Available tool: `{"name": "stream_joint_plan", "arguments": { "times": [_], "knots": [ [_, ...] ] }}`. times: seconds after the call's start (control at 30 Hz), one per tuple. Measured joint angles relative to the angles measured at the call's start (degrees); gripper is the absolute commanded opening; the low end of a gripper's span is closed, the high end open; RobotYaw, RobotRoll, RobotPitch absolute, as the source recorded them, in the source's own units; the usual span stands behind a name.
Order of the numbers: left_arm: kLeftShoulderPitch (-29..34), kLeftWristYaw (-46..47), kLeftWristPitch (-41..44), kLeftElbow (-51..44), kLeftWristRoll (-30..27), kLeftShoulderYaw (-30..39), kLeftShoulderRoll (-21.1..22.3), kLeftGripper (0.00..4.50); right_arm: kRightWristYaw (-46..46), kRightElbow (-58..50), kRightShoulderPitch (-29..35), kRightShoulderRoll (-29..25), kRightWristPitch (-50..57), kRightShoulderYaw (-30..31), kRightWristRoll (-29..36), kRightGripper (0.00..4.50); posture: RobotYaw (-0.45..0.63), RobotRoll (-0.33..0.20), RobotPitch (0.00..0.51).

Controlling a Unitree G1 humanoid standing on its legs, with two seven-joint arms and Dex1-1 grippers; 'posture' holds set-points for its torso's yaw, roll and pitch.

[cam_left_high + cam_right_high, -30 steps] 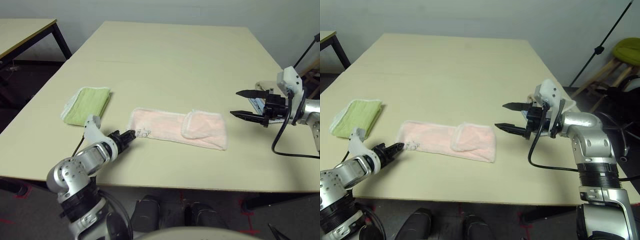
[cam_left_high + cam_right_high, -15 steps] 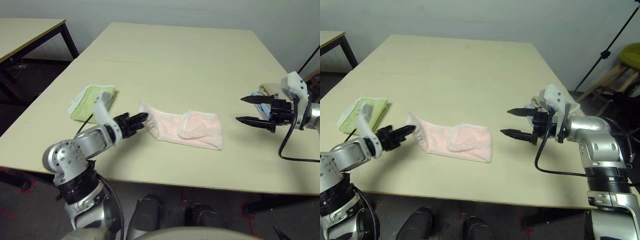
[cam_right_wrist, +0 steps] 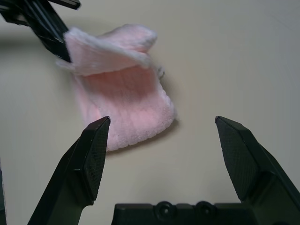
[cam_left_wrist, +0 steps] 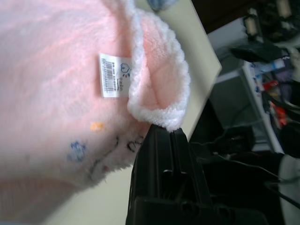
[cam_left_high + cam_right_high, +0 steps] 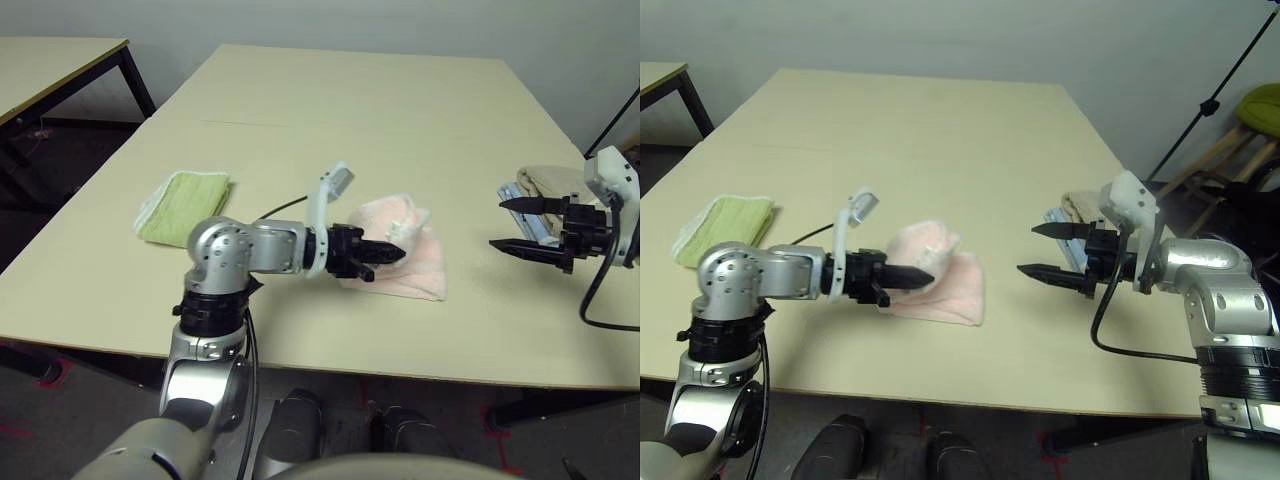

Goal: Fold the towel and set it aside.

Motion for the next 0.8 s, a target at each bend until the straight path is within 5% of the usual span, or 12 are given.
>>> {"name": "stream_joint_plan", "arguments": {
  "times": [0.2,0.63,0.8],
  "knots": [
    [-3.29,-6.23,-8.33,10.00,6.79,-5.61,-3.48,0.02,-0.98,-1.61,0.86,0.01,1.09,-0.25,0.59,4.50,0.08,0.000,0.078],
    [-3.61,-15.50,-10.00,10.19,13.29,-14.07,-2.70,0.02,-2.25,-2.42,0.51,0.73,1.31,-0.28,1.24,4.50,0.08,0.000,0.078],
    [-3.62,-17.47,-10.92,9.06,14.28,-14.63,-2.79,1.35,-2.34,-2.42,-0.18,1.16,1.31,0.31,1.24,4.50,0.08,0.000,0.078]
  ]
}}
